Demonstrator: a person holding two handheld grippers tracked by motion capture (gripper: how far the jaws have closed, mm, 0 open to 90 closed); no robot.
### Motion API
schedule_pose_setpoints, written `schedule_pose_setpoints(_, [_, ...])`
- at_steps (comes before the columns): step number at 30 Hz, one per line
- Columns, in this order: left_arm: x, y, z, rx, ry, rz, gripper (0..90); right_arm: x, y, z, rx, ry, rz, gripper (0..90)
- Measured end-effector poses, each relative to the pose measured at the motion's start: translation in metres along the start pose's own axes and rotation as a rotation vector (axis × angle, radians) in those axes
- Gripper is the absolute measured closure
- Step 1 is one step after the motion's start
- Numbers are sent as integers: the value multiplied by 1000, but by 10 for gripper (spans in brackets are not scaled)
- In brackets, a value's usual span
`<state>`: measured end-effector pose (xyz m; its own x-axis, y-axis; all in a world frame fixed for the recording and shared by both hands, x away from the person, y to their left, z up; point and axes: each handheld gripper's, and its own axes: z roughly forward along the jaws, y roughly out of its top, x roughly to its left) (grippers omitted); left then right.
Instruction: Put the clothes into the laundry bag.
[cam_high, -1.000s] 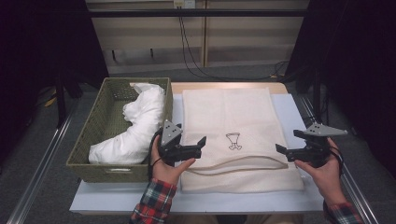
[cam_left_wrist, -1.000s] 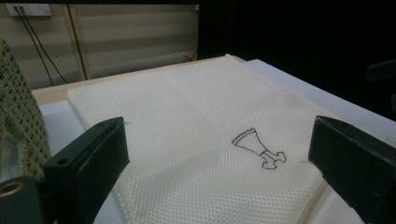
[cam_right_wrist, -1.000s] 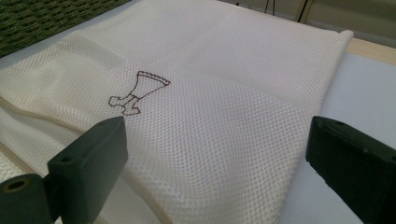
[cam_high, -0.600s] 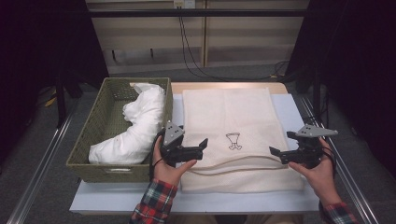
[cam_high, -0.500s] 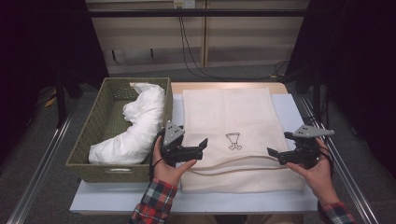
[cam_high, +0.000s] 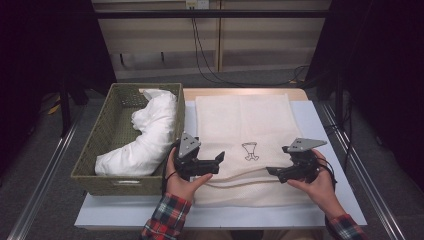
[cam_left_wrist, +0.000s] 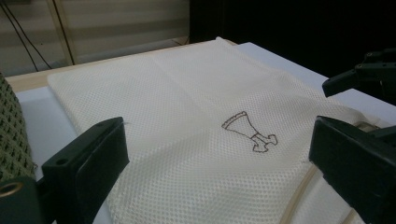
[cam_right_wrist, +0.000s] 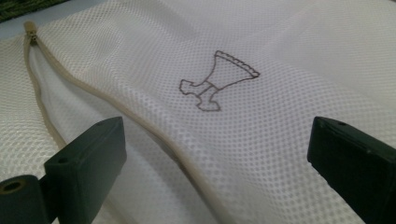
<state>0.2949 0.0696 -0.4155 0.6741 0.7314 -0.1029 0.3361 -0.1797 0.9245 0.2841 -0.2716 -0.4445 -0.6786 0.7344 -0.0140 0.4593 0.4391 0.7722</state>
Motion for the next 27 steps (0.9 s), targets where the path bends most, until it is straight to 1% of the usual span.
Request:
schedule_pose_setpoints(1, [1,0,0,9,4,3,45,2,1,3,7,8,-3,34])
schedule_pose_setpoints(2, [1,-1,0,4,-2,-7,45,6,1,7,16,14,-10,37])
schedule_pose_setpoints(3, [1,-1,1,0,-2,-15,45,6,1,7,16,14,-10,37])
schedule_pose_setpoints(4, [1,-1,1,4,-2,-9,45,8,1,11,27,24,-6,40])
schedule_pose_setpoints(5, [1,-1,1,1,-1,-14,45,8,1,11,27,24,-6,40])
schedule_pose_setpoints(7, [0,0,0,7,6,-5,45,9,1,13,30,30,-11,39])
schedule_pose_setpoints(8, [0,0,0,-1,4,-9,45,11,2,16,27,49,-14,39])
schedule_pose_setpoints(11, [-1,0,0,1,6,-9,45,13,3,18,35,41,-20,49])
schedule_pose_setpoints(12, [-1,0,1,0,6,-10,45,13,3,20,30,45,-23,60])
schedule_pose_setpoints(13, [-1,0,1,0,8,-10,45,15,3,23,41,40,-31,75])
schedule_pose_setpoints(14, [-1,0,1,1,5,-12,45,15,3,23,41,40,-31,75])
schedule_pose_setpoints(15, [-1,0,1,1,7,-11,45,16,3,26,47,41,-44,81])
schedule_pose_setpoints(16, [0,0,1,1,7,-10,45,18,3,28,52,48,-44,90])
schedule_pose_setpoints(17, [0,0,1,-1,3,-11,45,19,3,31,58,44,-57,99])
schedule_pose_setpoints(18, [0,0,1,-1,2,-15,45,21,3,34,64,52,-74,112])
schedule_pose_setpoints(19, [1,-1,1,3,-7,-7,45,21,3,34,64,52,-74,112])
schedule_pose_setpoints(20, [2,-1,0,5,-5,-5,45,23,3,37,78,51,-78,122])
schedule_pose_setpoints(21, [2,-1,0,8,1,-5,45,23,3,37,78,51,-78,122])
schedule_pose_setpoints(22, [1,-1,0,6,10,-15,45,23,3,39,71,61,-81,140])
schedule_pose_setpoints(23, [1,-1,0,4,9,-16,45,24,3,41,76,63,-90,147])
schedule_pose_setpoints(25, [1,0,0,3,7,-14,45,25,3,43,81,68,-88,147])
schedule_pose_setpoints(26, [1,0,0,-3,0,-18,45,25,3,47,87,73,-103,161])
schedule_pose_setpoints(27, [1,0,0,-2,2,-17,45,25,3,47,87,73,-103,161])
